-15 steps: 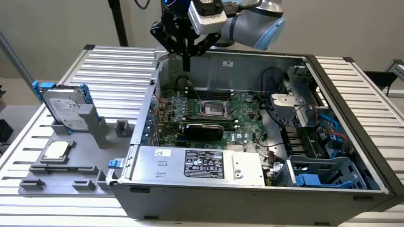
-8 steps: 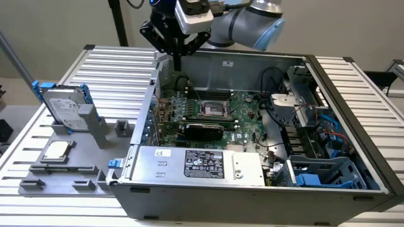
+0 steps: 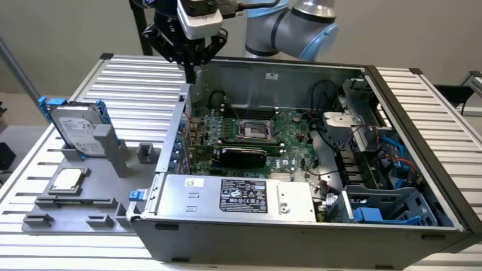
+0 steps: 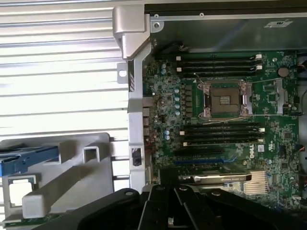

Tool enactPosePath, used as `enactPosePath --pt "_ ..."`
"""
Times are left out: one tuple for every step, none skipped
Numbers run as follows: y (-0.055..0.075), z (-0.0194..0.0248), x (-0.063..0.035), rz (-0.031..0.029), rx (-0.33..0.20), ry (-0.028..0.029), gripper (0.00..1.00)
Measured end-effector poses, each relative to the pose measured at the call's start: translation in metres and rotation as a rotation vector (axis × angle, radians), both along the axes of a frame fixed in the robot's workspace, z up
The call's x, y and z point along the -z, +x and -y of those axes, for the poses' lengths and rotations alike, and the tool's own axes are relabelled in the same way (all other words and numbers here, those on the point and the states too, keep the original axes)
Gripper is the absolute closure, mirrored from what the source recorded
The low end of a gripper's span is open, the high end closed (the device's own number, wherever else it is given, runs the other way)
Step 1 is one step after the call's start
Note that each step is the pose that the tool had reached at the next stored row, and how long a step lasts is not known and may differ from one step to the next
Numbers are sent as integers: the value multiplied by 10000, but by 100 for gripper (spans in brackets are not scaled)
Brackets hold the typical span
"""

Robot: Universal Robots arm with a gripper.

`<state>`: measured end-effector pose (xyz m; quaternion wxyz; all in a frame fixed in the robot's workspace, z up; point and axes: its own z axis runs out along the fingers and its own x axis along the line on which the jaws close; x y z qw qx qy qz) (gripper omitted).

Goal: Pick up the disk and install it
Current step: 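Reach for the disk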

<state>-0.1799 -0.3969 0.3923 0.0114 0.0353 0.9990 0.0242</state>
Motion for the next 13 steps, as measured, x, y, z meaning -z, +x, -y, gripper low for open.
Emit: enactPosePath --pt "-47 -7 1 1 1 0 89" --pt "-92 -14 3 1 0 0 89" --pt "-136 -23 5 3 0 0 89" --pt "-181 -32 7 4 0 0 89" --pt "-227 -42 9 6 1 0 89" --pt "-271 -52 12 8 0 0 89" --pt "-316 -62 14 11 0 0 89" --pt "-365 -74 18 13 1 0 89" --pt "-408 -86 21 15 0 0 89" --pt "-454 -99 24 17 0 0 89" --pt "-499 -113 29 18 1 0 89" --pt "-547 -129 33 19 1 0 89" --pt "-591 -145 37 18 0 -1 89"
